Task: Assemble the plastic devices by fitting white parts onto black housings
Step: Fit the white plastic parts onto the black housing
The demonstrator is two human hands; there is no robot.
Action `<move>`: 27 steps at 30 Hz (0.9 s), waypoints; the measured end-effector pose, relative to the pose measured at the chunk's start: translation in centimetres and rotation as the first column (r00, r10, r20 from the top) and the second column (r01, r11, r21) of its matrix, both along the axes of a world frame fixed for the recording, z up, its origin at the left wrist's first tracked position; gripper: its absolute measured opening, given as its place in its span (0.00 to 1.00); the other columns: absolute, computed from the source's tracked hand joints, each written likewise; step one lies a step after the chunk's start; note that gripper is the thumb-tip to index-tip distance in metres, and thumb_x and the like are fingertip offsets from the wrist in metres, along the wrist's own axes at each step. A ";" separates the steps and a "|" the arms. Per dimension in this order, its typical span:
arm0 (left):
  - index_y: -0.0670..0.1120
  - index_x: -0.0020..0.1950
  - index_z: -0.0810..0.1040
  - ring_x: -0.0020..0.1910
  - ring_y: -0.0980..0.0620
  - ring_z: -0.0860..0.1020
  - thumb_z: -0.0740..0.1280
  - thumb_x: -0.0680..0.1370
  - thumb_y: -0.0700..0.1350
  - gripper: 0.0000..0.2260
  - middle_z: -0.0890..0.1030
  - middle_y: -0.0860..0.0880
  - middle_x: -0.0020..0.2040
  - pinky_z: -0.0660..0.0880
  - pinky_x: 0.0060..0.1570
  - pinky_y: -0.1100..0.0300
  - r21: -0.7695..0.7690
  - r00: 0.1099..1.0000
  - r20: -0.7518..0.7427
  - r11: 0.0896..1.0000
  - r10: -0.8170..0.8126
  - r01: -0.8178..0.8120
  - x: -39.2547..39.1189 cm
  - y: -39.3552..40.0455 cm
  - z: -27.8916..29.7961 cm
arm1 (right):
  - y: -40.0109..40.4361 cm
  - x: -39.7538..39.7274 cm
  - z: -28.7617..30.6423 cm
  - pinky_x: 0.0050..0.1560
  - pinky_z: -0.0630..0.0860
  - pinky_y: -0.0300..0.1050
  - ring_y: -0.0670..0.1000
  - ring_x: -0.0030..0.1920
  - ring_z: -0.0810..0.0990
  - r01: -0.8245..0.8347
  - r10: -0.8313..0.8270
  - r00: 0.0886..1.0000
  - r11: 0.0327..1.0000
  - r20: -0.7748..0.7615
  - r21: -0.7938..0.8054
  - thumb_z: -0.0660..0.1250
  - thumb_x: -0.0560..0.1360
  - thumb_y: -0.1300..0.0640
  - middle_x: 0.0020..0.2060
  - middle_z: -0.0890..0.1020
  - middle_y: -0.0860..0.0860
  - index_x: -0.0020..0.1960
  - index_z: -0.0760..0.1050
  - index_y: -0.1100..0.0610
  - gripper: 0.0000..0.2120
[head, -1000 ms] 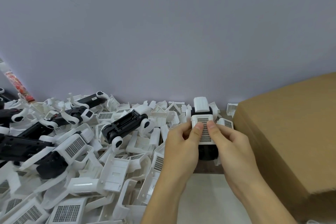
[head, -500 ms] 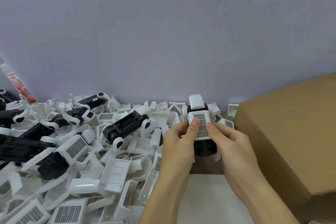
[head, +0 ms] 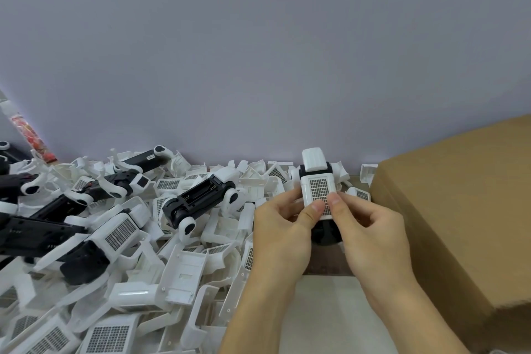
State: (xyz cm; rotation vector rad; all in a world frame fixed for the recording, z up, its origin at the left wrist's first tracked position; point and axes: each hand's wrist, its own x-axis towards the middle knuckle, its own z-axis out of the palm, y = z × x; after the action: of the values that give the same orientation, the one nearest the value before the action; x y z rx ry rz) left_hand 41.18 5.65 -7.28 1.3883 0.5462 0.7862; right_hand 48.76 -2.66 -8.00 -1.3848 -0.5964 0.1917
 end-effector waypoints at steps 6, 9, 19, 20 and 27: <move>0.51 0.57 0.81 0.46 0.54 0.86 0.76 0.75 0.42 0.12 0.87 0.51 0.47 0.81 0.53 0.49 -0.096 0.997 -0.003 0.992 0.079 -0.078 0.1 0.0 0.0 | 0.2 -0.5 0.2 0.41 0.77 0.30 0.38 0.44 0.84 0.011 -0.008 0.990 1.000 0.141 -0.015 0.68 0.79 0.57 0.39 0.86 0.37 0.44 0.81 0.40 0.12; 0.48 0.59 0.80 0.47 0.51 0.86 0.79 0.70 0.47 0.19 0.87 0.48 0.47 0.82 0.52 0.48 -0.157 0.996 0.012 0.984 0.092 -0.089 0.2 0.0 0.3 | 0.4 -0.7 0.3 0.42 0.78 0.33 0.36 0.45 0.84 0.041 -0.035 0.984 0.999 0.175 -0.027 0.68 0.79 0.55 0.39 0.85 0.35 0.46 0.78 0.39 0.10; 0.52 0.41 0.88 0.46 0.48 0.86 0.65 0.82 0.52 0.15 0.87 0.45 0.45 0.81 0.41 0.59 -0.213 0.992 0.116 0.977 0.055 -0.029 0.3 0.3 0.6 | 0.1 -0.9 0.7 0.52 0.76 0.32 0.36 0.54 0.79 0.098 -0.019 0.934 0.974 0.356 -0.204 0.76 0.69 0.48 0.49 0.81 0.36 0.58 0.76 0.43 0.20; 0.52 0.41 0.88 0.46 0.49 0.86 0.65 0.82 0.50 0.15 0.87 0.45 0.45 0.81 0.42 0.60 -0.187 0.992 0.116 0.982 0.052 -0.030 0.3 0.2 0.7 | 0.0 -0.9 0.7 0.48 0.74 0.27 0.34 0.52 0.79 0.127 -0.062 0.941 0.976 0.331 -0.178 0.76 0.68 0.48 0.48 0.81 0.34 0.58 0.74 0.42 0.20; 0.47 0.44 0.83 0.37 0.57 0.80 0.68 0.80 0.40 0.07 0.84 0.52 0.38 0.76 0.41 0.60 0.058 0.919 0.170 0.928 0.355 -0.369 -0.5 0.6 1.2 | -1.1 1.5 0.6 0.33 0.80 0.44 0.42 0.35 0.82 0.134 -0.134 0.991 0.991 -0.015 -0.022 0.69 0.75 0.55 0.36 0.84 0.41 0.48 0.82 0.51 0.04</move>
State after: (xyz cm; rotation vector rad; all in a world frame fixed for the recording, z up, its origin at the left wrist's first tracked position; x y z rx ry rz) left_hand 40.64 6.28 -6.04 1.3081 0.6609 1.2227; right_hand 50.28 -3.76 -7.40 -1.4367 -0.4872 0.1015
